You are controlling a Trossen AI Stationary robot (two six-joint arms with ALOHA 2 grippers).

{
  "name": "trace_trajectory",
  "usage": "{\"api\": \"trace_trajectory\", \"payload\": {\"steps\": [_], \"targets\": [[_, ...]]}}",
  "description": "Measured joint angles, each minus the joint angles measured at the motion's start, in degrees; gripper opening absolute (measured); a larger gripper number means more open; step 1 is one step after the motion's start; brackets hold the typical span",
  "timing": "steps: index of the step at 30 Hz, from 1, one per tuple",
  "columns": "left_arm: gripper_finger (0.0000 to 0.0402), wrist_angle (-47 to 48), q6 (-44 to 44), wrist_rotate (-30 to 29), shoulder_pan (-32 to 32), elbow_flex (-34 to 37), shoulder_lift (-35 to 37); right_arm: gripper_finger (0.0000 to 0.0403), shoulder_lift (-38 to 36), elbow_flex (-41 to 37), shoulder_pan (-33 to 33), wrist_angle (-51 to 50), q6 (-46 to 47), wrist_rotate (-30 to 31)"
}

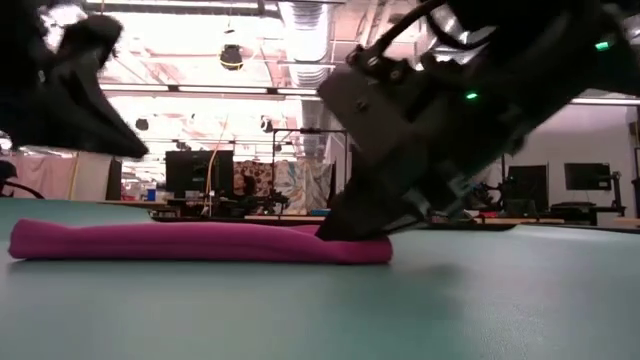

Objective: Roll towel into tight, uniform cylinder
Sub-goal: Roll the pink towel

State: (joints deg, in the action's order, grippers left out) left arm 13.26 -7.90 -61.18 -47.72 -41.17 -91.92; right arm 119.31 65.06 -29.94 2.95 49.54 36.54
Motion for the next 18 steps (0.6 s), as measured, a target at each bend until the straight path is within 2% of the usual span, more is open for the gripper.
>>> {"api": "trace_trajectory", "payload": {"steps": [3,6,9,12,15,18], "targets": [[0.0,-21.27,7.08,5.23,2.16,7.54,-0.04,0.0013,0.0,-0.02,-1.46,0.31,2.98,0.46],[0.0,-43.86,13.41,10.52,4.18,14.21,-0.04,0.0012,0.08,-0.02,-2.91,0.45,5.52,3.4],[0.0,-56.53,16.45,14.21,6.32,17.53,-0.03,0.0013,0.11,-0.04,-3.58,0.61,7.47,4.16],[0.0,-54.52,13.95,19.44,9.94,17.57,0.02,0.0013,0.11,-0.08,-3.79,1.72,9.22,4.56],[0.0,-42.7,8.28,28.7,14.58,15.63,0.01,0.0012,0.19,-0.11,-3.88,3.36,9.16,5.14],[0.0,-35.92,7.53,32.36,17.36,13.67,0.01,0.0012,0.24,-0.11,-3.88,4.67,9.16,5.21]]}}
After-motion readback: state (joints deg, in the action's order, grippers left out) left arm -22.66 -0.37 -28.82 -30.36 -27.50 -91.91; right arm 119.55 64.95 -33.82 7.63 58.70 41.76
